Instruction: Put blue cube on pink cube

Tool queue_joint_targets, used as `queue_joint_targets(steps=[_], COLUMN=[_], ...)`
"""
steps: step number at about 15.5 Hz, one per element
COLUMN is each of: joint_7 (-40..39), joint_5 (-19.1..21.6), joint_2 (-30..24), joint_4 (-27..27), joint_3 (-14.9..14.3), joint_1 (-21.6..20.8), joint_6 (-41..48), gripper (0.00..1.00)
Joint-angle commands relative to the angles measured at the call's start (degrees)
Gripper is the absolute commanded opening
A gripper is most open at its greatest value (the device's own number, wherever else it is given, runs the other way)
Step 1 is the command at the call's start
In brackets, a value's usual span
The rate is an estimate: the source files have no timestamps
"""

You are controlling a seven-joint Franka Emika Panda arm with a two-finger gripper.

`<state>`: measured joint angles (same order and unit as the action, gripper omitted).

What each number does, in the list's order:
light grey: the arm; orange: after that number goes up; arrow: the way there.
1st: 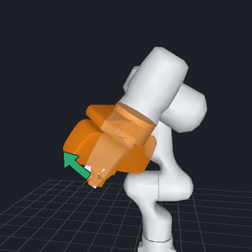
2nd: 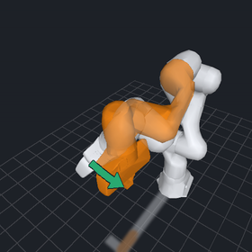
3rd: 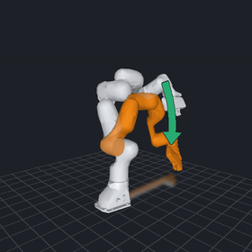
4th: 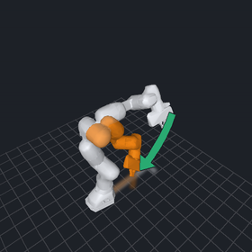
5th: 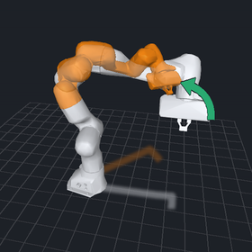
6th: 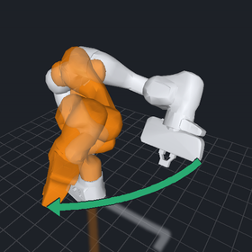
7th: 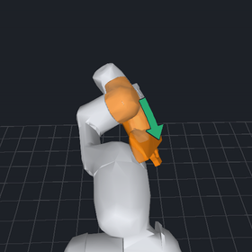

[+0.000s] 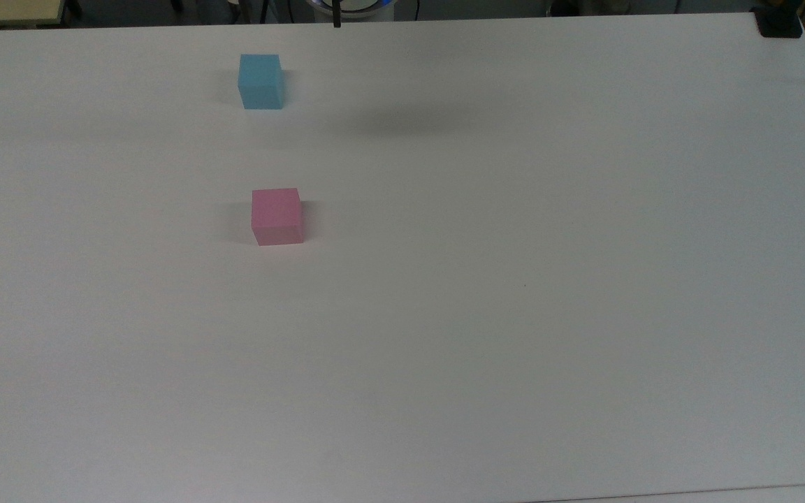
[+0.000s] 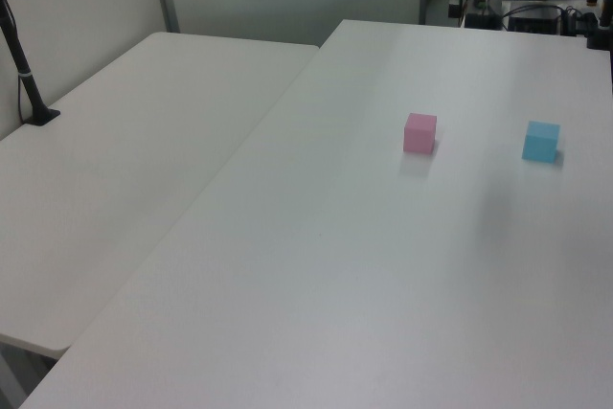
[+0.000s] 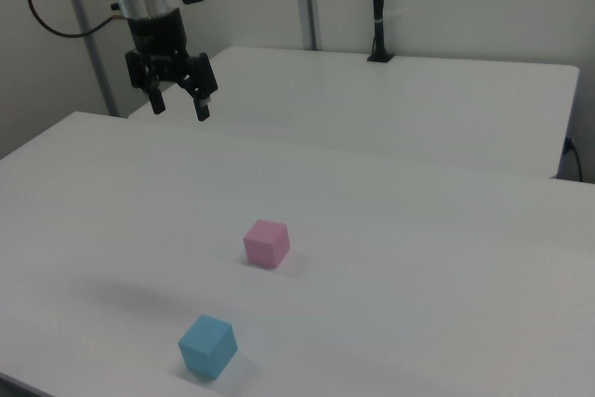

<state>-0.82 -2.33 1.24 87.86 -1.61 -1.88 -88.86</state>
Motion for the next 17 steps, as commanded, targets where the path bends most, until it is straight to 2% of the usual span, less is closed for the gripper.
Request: queue_joint_targets(steps=[1, 17], joint_7=[-1.11, -1.11], joint_5=[0.65, 0.66], joint_2=[-1.32, -1.33], joint_4=[0.46, 1.34], joint_3=[0.03, 0.47], joint_1=[0.29, -0.05], joint_6=[1.58, 1.06], gripper=[1.0, 1.0])
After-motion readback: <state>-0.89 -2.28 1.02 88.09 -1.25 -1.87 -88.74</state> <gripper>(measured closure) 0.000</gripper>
